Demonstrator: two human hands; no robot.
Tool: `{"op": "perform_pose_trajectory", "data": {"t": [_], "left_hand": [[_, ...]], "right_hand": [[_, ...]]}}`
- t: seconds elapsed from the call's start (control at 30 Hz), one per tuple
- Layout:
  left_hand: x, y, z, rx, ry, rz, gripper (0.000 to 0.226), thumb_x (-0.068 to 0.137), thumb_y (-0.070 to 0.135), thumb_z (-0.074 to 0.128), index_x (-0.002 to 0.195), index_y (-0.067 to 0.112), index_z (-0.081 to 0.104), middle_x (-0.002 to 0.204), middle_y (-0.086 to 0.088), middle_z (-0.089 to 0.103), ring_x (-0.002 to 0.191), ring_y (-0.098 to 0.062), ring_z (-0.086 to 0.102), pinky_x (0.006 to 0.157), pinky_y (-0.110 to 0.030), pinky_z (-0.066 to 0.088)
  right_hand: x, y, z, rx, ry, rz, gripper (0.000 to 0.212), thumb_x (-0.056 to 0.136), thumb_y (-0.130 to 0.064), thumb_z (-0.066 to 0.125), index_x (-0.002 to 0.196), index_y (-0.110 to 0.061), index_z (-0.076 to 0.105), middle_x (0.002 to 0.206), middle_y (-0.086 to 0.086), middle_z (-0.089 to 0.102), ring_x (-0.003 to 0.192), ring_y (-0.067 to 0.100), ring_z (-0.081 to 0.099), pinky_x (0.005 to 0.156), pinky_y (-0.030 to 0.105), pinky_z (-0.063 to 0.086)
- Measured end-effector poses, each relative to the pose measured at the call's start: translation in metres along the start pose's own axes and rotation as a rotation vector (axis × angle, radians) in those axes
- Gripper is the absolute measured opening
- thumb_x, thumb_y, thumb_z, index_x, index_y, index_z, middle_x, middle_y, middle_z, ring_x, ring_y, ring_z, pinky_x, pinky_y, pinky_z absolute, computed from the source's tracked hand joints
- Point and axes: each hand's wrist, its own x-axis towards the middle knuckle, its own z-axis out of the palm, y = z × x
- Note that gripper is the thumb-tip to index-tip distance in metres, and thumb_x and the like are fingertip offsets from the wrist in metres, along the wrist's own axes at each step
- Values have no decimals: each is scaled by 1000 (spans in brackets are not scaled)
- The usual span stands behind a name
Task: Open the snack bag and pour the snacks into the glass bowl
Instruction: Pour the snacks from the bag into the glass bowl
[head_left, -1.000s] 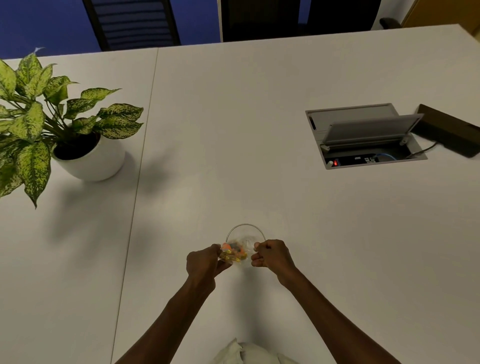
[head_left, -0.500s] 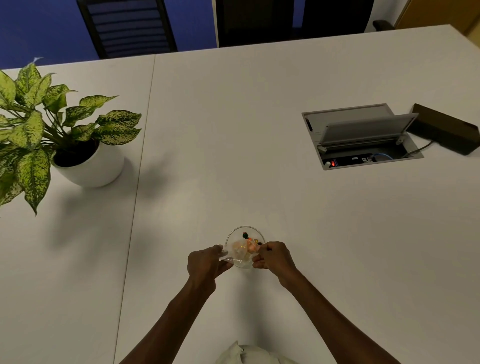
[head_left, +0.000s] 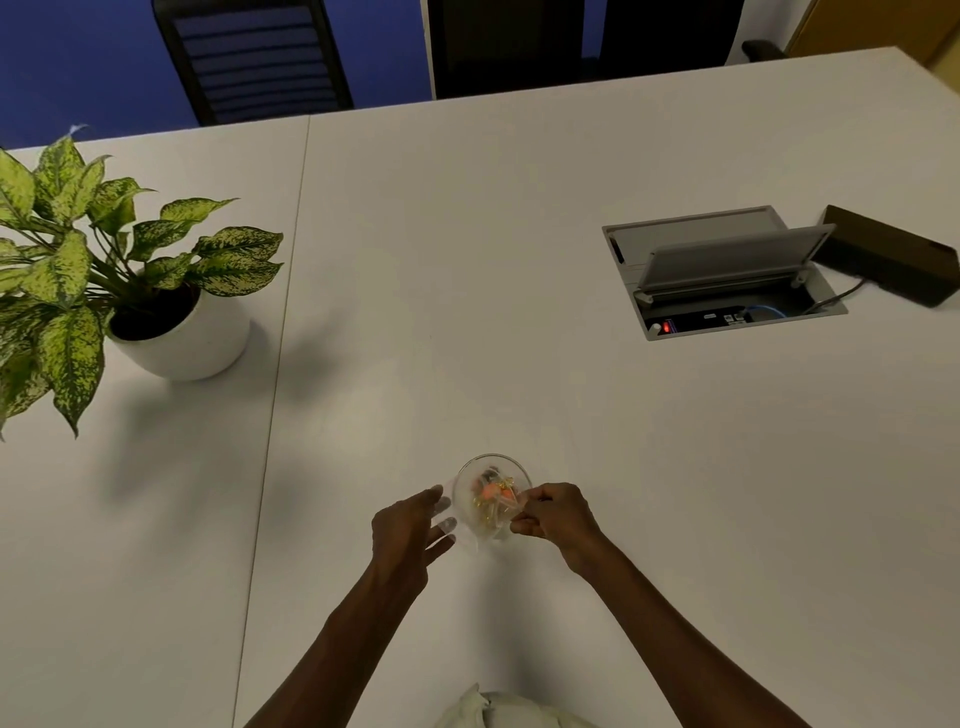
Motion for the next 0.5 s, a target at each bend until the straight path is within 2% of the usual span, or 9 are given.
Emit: {"op": "perform_pose_trajectory", "data": {"t": [0.2, 0.3, 0.4, 0.5], "left_hand": [[2, -5, -11, -43, 35, -12, 22, 85, 14, 70, 99, -3, 71, 105, -14, 72, 91, -31, 70, 71, -37, 57], [0, -10, -12, -99, 0, 0, 17, 90, 12, 66, 102, 0, 68, 108, -15, 72, 94, -32, 70, 71, -38, 57], [-4, -11, -8, -196, -61, 17, 12, 93, 13, 61, 102, 5, 65, 111, -10, 71, 99, -28, 70, 76, -38, 56], [-9, -11, -2, -341, -113, 22, 17, 95, 12, 58, 111, 5, 62, 113, -8, 72, 101, -24, 69, 77, -37, 55]], "right_hand": [[6, 4, -7, -34, 11, -26, 11, 88, 7, 59, 95, 9, 68, 80, 17, 69, 59, 23, 68, 65, 27, 62], [4, 0, -4, -33, 29, -53, 12, 88, 6, 58, 96, 7, 67, 81, 18, 69, 59, 22, 65, 65, 27, 62], [-5, -6, 1, 139, -1, -30, 22, 85, -7, 69, 106, -5, 63, 88, 19, 71, 68, 25, 67, 66, 32, 60], [-18, -9, 12, 429, -169, 22, 37, 81, -13, 76, 112, -8, 58, 98, 19, 70, 78, 28, 68, 71, 37, 57]]}}
